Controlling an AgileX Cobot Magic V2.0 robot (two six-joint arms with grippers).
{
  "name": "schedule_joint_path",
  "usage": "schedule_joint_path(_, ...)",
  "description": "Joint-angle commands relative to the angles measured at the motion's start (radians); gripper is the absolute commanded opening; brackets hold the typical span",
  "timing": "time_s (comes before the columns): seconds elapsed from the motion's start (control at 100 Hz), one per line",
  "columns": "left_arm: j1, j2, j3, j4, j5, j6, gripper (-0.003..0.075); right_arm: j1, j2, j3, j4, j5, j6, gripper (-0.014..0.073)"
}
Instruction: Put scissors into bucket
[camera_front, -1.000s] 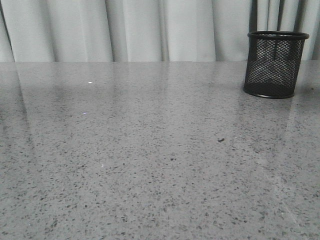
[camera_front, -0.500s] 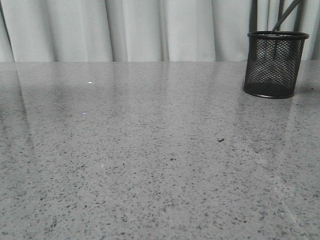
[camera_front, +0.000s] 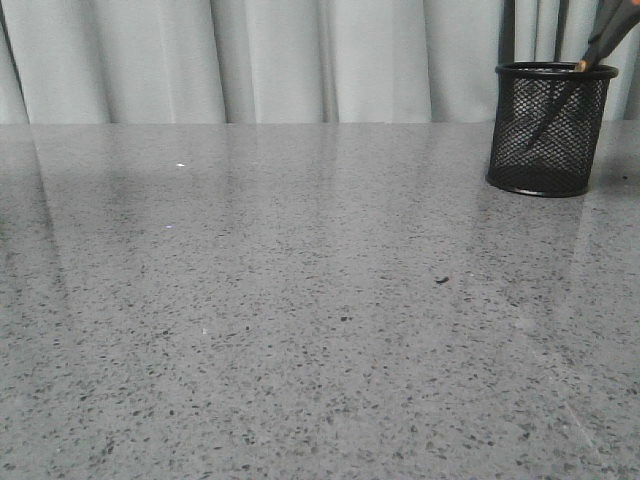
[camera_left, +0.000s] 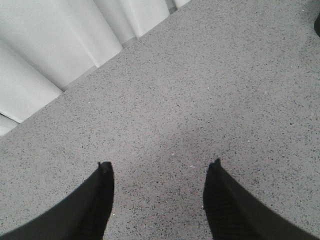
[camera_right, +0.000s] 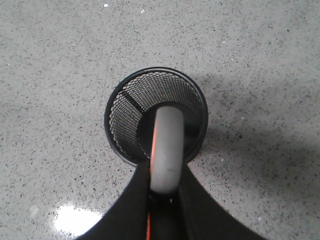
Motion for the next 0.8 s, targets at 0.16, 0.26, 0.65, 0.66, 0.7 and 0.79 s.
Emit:
schedule_joint_path(0.16,0.001,-0.026,-0.033,-0.032,-0.057,-0.014,0.0365,-0.008,0.035,-0.117,0.011,0.011,-0.004,0.012)
schedule_joint_path(0.26,0.001,-0.026,-0.033,-0.032,-0.064,-0.014,0.0365,-0.008,0.044,-0.13,0.011,0.019,-0.004,0.0276)
schedule_joint_path(0.65,0.001,-0.026,-0.033,-0.003,-0.074,-0.008,0.0239,-0.008,-0.029,-0.225,-0.033,-0.021,-0.004,0.0277)
schedule_joint_path(0.66,0.001,-0.026,-0.033,-0.003,-0.074,-0.008,0.0228,-0.008,-0.032,-0.225,-0.031,-0.023,-0.004,0.0269)
schedule_joint_path(0.7,0.001,-0.026,-0.033,-0.003,-0.089,-0.008,0.0151,-0.008,-0.049,-0.225,-0.022,-0.036,-0.004,0.0214)
schedule_joint_path(0.79,0.001,-0.026,-0.033,-0.003,-0.129,-0.008,-0.002,-0.008,-0.076,-0.225,0.011,-0.043,-0.004,0.0048)
